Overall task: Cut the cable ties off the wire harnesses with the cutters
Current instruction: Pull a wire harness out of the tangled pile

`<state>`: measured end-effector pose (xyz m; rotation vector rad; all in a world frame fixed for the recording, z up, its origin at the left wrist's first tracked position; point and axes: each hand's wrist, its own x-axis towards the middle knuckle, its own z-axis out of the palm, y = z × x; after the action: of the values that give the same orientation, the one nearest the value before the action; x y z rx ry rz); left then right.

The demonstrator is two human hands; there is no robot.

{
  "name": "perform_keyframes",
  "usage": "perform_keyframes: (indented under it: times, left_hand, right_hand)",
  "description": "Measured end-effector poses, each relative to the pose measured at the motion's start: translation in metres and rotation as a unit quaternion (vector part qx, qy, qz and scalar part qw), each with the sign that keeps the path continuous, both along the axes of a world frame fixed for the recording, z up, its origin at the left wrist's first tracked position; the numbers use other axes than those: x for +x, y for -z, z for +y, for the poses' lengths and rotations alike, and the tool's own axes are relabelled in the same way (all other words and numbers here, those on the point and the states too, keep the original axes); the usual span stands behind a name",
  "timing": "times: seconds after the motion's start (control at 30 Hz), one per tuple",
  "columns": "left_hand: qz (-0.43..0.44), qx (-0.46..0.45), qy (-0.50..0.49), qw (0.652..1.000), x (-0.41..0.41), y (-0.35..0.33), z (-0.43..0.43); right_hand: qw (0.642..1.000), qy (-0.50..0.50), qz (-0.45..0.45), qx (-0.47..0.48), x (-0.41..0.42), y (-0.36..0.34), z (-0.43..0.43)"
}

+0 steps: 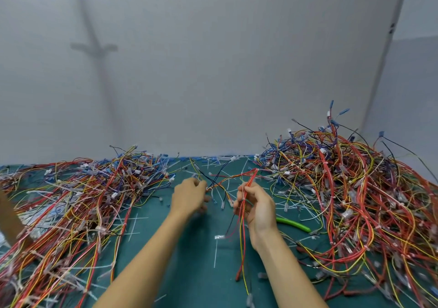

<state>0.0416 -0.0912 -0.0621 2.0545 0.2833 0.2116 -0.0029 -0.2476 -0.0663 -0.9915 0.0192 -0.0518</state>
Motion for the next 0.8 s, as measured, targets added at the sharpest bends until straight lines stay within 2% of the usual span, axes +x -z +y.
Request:
perform_keyframes:
  times: [0.07,0.13,0.2,0.3,0.43,0.5,0.53,0.6,0.7,0.77,0.8]
  left_hand:
    - [0.084,-0.201,-0.034,0.975,0.011,-0.002,-0.009]
    - [0.124,-0.249,-0.048,0.959,0.017,0.003,-0.006]
    - [0.12,-0.191,-0.075,0.971,0.016,0.012,-0.002]
    - [0.095,-0.032,-0.095,0.99,0.01,0.021,0.009]
    - [0.118,0.153,-0.087,0.977,0.005,0.016,0.022]
    - [0.068,0.193,-0.132,0.97,0.005,0.009,0.025]
    - [0.022,0.176,-0.156,0.972,0.005,0.004,0.027]
    - [-0.09,0.092,-0.194,0.973,0.003,-0.011,0.028]
    - [-0.224,-0.027,-0.239,0.944,0.003,-0.037,0.03]
    - [-0.3,-0.108,-0.239,0.917,0.002,-0.056,0.031]
    - [-0.332,-0.146,-0.231,0.903,0.002,-0.065,0.03]
  right_hand:
    - [1.0,-0.002,0.001,-0.015,0.001,0.001,-0.001]
    - [0.999,0.006,0.004,-0.034,0.003,0.002,-0.003]
    - [0.999,0.018,0.012,-0.047,0.005,0.005,-0.004]
    - [0.997,0.034,0.023,-0.062,0.008,0.007,-0.005]
    - [0.996,0.053,0.02,-0.072,0.008,0.008,-0.003]
    - [0.995,0.057,0.019,-0.075,0.008,0.008,-0.004]
    - [0.995,0.058,0.02,-0.077,0.008,0.008,-0.004]
    - [0.994,0.056,0.03,-0.095,0.008,0.007,-0.003]
    - [0.987,0.036,0.055,-0.145,0.007,0.007,0.002]
    - [0.969,0.038,0.056,-0.236,0.005,0.008,0.004]
    - [0.947,0.059,0.049,-0.312,0.004,0.008,0.005]
